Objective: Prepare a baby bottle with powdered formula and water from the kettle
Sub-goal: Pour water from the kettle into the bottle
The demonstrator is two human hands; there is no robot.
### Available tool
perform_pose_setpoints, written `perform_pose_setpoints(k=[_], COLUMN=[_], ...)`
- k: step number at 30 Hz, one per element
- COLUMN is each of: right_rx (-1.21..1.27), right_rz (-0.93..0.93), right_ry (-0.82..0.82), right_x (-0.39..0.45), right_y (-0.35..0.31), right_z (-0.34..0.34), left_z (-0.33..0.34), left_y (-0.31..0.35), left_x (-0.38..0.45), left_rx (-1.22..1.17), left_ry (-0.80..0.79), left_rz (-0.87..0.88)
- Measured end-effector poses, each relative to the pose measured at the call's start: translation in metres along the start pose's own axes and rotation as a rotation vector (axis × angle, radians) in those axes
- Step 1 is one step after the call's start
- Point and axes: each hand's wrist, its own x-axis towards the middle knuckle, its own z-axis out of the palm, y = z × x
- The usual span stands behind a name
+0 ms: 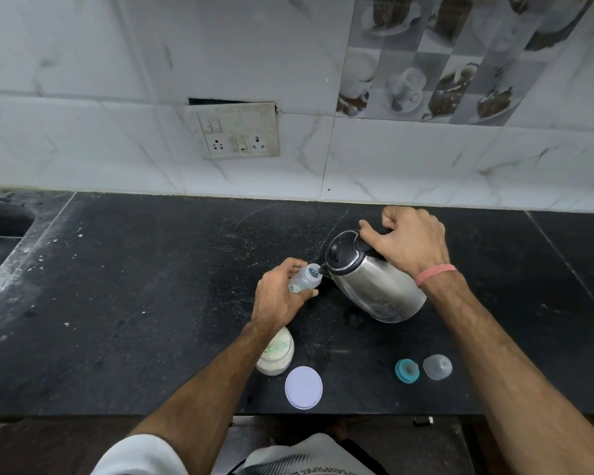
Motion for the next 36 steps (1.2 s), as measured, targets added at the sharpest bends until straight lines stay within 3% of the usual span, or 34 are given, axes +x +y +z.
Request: perform_pose_setpoints(k=[36], right_rx=[-0.036], right_rz=[-0.012], right_ry=[-0.025], right_x=[-0.0003], right_y=[-0.0051], right_z=[-0.0003], left_z=[-0.0009], left_y=[0.0005], left_x=[-0.0005], left_rx=[0.004], left_ry=[-0.014], left_rz=[-0.018])
